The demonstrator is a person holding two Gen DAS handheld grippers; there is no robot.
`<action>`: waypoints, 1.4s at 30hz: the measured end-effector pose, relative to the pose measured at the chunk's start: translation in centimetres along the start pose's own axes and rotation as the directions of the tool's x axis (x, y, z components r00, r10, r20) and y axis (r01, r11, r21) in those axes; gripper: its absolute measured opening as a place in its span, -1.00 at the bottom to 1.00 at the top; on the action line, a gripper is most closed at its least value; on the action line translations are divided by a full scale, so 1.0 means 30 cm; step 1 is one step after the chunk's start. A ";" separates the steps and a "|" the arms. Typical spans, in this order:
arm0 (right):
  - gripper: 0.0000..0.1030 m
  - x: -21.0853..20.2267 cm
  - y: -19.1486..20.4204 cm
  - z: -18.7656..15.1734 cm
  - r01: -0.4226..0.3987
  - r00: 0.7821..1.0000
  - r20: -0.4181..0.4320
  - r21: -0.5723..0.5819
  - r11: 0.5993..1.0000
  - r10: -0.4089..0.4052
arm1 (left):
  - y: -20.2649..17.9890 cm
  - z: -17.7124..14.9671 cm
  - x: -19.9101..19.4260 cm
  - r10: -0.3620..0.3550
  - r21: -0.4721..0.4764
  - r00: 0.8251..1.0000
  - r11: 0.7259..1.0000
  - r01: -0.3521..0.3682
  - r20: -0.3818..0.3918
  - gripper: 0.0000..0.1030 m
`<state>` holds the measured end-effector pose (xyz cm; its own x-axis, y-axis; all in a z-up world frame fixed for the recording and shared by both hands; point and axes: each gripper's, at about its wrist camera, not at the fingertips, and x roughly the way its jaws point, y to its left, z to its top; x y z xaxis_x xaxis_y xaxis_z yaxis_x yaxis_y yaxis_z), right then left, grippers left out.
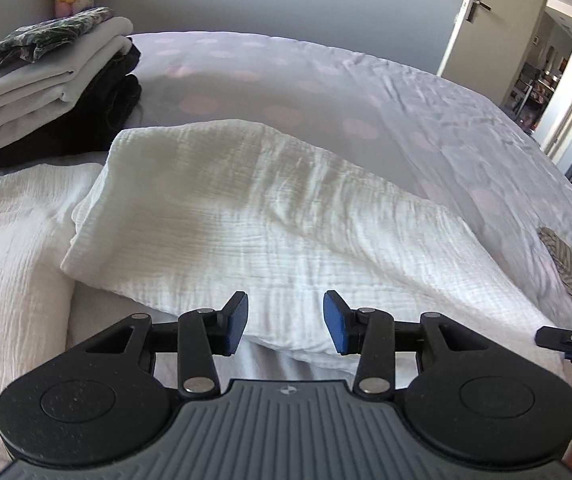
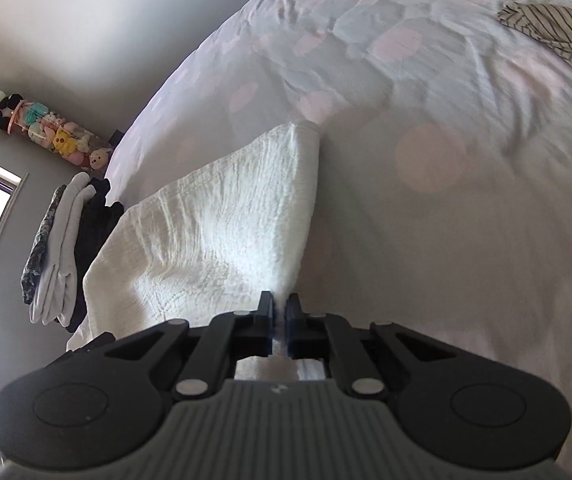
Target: Fold clothes
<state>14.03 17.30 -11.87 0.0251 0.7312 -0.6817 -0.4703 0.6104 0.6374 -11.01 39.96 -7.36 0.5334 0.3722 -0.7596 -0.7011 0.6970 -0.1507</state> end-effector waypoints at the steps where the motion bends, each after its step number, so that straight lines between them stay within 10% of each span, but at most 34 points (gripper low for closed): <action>1: -0.87 -0.023 -0.007 -0.030 -0.004 1.000 0.001 0.014 1.000 0.004 | -0.027 -0.016 -0.020 -0.004 0.016 1.000 1.000 0.004 -0.003 -0.05; 14: -0.93 -0.177 -0.129 -0.384 0.036 0.999 -0.039 0.000 0.999 -0.036 | -0.364 -0.221 -0.194 -0.057 0.158 0.996 0.985 0.068 -0.076 0.02; 22: -0.82 -0.281 -0.131 -0.322 -0.033 0.997 0.061 -0.146 0.989 0.042 | -0.477 -0.281 -0.234 -0.033 0.212 0.995 0.976 0.053 -0.099 0.03; 29: -0.63 -0.375 -0.178 -0.179 0.095 0.961 0.277 -0.305 0.947 -0.007 | -0.549 -0.341 -0.106 -0.012 0.229 0.978 0.972 0.060 -0.207 0.21; 31: -0.33 -0.371 -0.211 -0.163 0.070 0.957 0.288 -0.290 0.954 0.017 | -0.569 -0.358 -0.069 -0.005 0.233 0.971 0.970 0.062 -0.238 0.22; 42: -0.26 -0.345 -0.267 -0.153 -0.029 0.958 0.267 -0.272 0.962 0.104 | -0.668 -0.466 0.116 0.058 0.266 0.923 0.963 0.049 -0.380 0.30</action>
